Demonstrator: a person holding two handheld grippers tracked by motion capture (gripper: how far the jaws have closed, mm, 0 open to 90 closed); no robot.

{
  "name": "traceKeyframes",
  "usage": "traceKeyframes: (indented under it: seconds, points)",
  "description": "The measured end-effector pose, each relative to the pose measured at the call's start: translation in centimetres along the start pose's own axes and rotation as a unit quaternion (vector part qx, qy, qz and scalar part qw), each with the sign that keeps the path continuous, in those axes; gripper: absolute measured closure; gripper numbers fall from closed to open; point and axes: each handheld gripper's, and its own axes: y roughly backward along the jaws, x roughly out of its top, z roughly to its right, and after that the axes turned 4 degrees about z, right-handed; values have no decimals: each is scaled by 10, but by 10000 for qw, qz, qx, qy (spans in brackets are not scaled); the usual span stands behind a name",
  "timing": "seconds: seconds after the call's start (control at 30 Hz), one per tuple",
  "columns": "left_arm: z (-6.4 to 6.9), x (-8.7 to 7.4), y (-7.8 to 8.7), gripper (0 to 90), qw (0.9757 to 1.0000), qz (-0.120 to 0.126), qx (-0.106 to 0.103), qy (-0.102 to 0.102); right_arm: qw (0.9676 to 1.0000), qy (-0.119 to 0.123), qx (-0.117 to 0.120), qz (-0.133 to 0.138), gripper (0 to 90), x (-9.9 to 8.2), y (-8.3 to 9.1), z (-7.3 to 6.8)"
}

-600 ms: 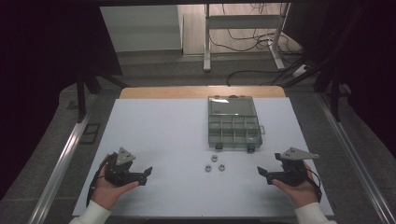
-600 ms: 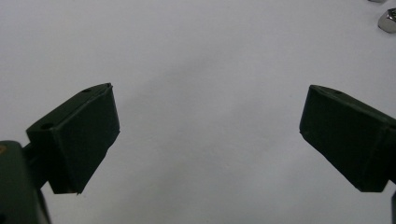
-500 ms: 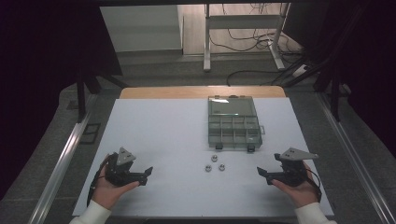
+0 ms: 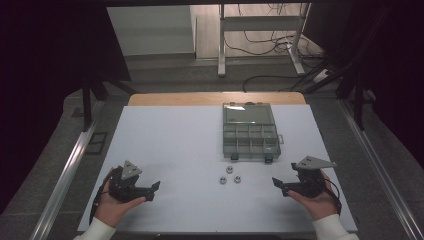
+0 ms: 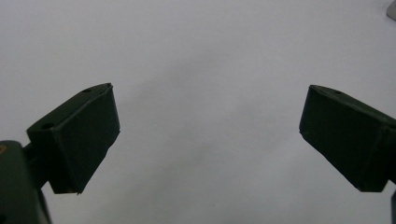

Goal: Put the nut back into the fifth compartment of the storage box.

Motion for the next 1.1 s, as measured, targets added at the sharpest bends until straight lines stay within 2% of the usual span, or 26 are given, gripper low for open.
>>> traceKeyframes:
  seconds: [0.23,0.3,0.43,0.47,0.5,0.6,0.83,1.0,1.1]
  points:
    - [4,2,3,52,9998,36,-38,-183,9995,265,153,-69,126,10,-1,-10]
    - [4,2,2,53,9998,38,-57,-187,9994,277,189,-104,133,13,-3,-13]
    - [3,3,-2,52,9997,-14,-106,-212,9971,554,348,-397,162,24,-16,-27]
    - [3,3,-2,52,9997,-14,-106,-212,9971,554,348,-397,162,24,-16,-27]
    - [3,2,-2,52,9997,-21,-112,-233,9959,611,405,-531,163,28,-23,-31]
    - [3,1,-2,52,9997,-36,-115,-233,9937,713,495,-715,163,34,-35,-38]
    - [1,-1,-2,52,9997,-74,-75,-202,9843,1123,706,-1164,193,45,-64,-54]
    - [2,0,-2,53,9997,-90,-81,-199,9789,1218,799,-1430,221,51,-78,-63]
    - [3,0,-3,53,9997,-106,-97,-207,9764,1285,742,-1566,228,53,-88,-66]
